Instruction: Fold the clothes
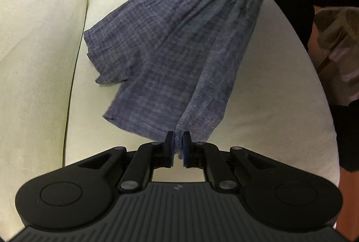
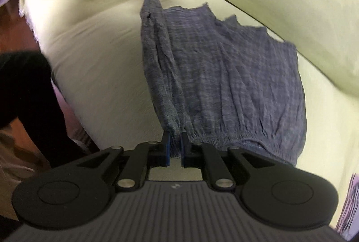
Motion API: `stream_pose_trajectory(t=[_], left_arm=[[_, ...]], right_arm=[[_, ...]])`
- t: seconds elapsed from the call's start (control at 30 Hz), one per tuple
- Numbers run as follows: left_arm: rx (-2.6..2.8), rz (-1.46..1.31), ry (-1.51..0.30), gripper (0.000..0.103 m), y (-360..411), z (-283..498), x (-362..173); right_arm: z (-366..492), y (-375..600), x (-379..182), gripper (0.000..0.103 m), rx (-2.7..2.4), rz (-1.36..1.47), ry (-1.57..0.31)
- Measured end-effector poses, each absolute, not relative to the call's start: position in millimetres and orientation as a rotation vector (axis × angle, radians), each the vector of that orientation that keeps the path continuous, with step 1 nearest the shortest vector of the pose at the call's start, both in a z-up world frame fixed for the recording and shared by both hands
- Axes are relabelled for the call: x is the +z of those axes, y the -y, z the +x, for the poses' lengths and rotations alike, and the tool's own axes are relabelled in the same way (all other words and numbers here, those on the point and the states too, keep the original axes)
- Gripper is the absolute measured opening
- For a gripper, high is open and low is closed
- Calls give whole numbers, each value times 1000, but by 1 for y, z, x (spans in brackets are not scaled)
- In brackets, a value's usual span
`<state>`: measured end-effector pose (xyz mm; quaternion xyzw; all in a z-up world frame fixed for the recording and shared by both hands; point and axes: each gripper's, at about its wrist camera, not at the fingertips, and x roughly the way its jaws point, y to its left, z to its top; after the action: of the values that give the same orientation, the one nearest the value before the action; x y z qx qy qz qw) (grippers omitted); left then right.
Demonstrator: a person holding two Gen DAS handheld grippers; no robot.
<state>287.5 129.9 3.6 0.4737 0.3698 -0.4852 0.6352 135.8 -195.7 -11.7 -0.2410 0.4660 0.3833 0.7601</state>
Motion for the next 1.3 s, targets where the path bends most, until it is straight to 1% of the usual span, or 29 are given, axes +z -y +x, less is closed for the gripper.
stream_pose_trajectory(t=[0.1, 0.27, 0.5, 0.67, 0.87, 1.07, 1.3], left_arm=[[-1168, 1110, -877, 5, -121, 318, 25], [-1246, 1181, -895, 5, -104, 362, 47], [-1260, 1243, -910, 5, -75, 425, 58], [-1263, 1267, -952, 5, -44, 467, 52], [-1296, 1312, -1002, 5, 3, 516, 32], [-1348, 1360, -1012, 6, 53, 546, 15], [-1383, 1398, -1003, 6, 100, 565, 2]], right_arm=[[153, 193, 3, 7, 820, -461, -1089], [175, 200, 10, 7, 762, -339, -1158], [216, 229, 14, 6, 760, -132, -1202], [253, 264, 6, 7, 749, 56, -1235], [288, 316, -25, 7, 700, 270, -1278], [294, 358, -62, 7, 607, 457, -1293], [292, 384, -85, 7, 532, 580, -1300]])
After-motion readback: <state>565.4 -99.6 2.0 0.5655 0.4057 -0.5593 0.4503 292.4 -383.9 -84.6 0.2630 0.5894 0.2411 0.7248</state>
